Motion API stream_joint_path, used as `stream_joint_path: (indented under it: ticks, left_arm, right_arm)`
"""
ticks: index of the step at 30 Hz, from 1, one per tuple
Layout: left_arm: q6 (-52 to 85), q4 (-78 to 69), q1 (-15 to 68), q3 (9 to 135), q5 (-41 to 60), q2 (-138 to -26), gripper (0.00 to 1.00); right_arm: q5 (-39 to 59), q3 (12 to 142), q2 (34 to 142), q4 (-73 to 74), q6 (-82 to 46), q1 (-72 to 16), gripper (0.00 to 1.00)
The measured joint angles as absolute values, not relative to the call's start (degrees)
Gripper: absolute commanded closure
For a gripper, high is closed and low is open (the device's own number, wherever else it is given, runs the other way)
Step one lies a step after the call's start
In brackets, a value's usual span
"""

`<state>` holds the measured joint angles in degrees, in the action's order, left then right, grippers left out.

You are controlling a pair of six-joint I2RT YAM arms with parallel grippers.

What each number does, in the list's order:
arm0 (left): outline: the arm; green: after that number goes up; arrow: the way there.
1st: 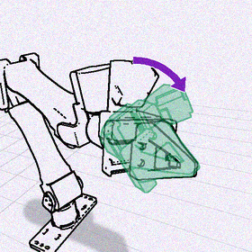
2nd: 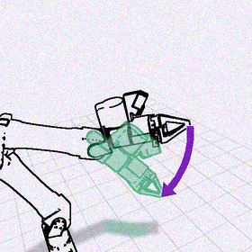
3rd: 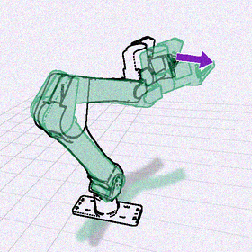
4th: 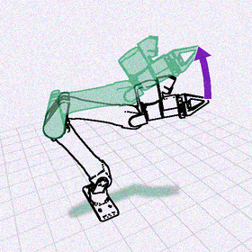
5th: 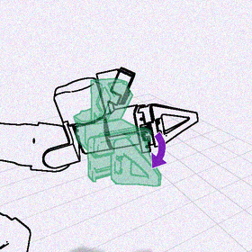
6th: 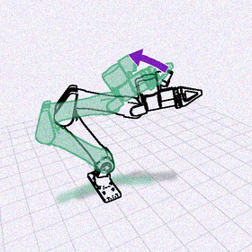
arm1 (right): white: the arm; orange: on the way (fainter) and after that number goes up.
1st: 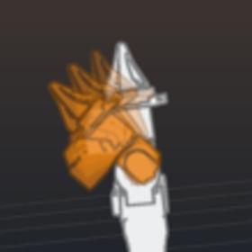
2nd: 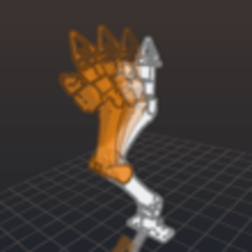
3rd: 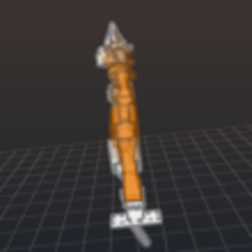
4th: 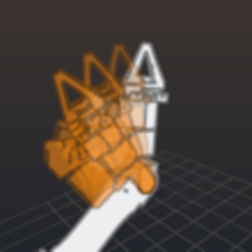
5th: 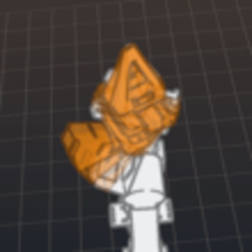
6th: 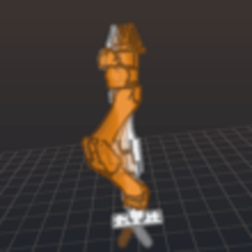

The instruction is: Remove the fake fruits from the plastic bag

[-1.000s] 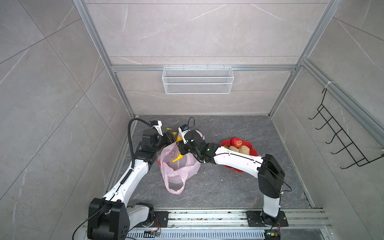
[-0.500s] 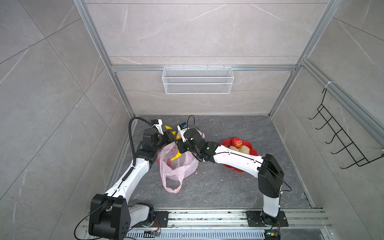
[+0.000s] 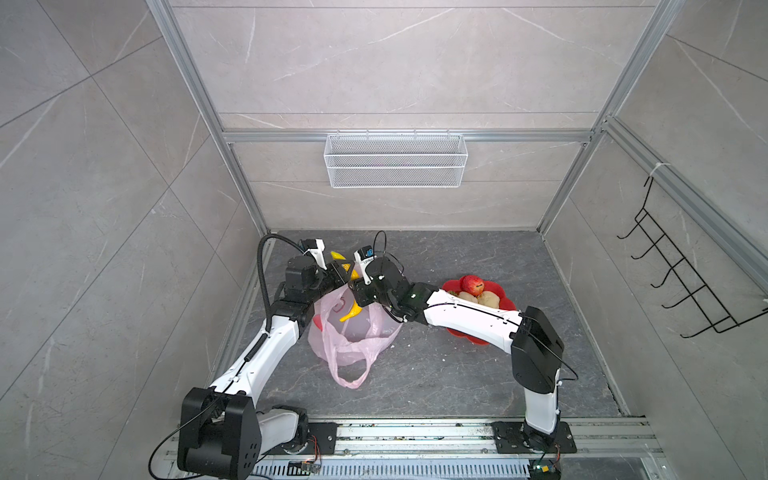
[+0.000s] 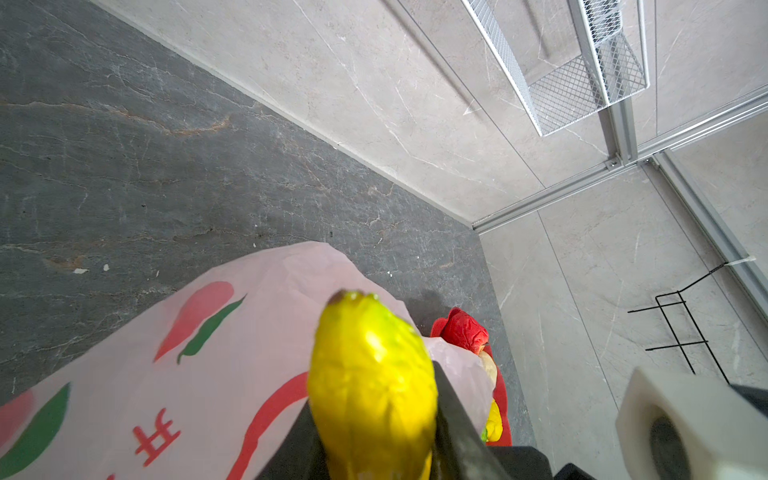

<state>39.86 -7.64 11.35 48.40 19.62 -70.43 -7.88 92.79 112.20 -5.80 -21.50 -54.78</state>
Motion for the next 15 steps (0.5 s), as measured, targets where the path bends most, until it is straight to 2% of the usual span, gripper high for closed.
stream_joint_path:
  ticks: [8,15]
  left_arm:
    - [38.2,-6.7,11.3,48.8,19.0,-71.2,0.70]
    - [38.1,-7.2,11.3,49.8,18.6,-72.9,0.70]
  right_arm:
    - [-7.9,92.8,112.3,-6.7,-22.7,-54.3,0.32]
    - [-7.8,91.6,111.4,-7.7,-22.7,-54.2,0.30]
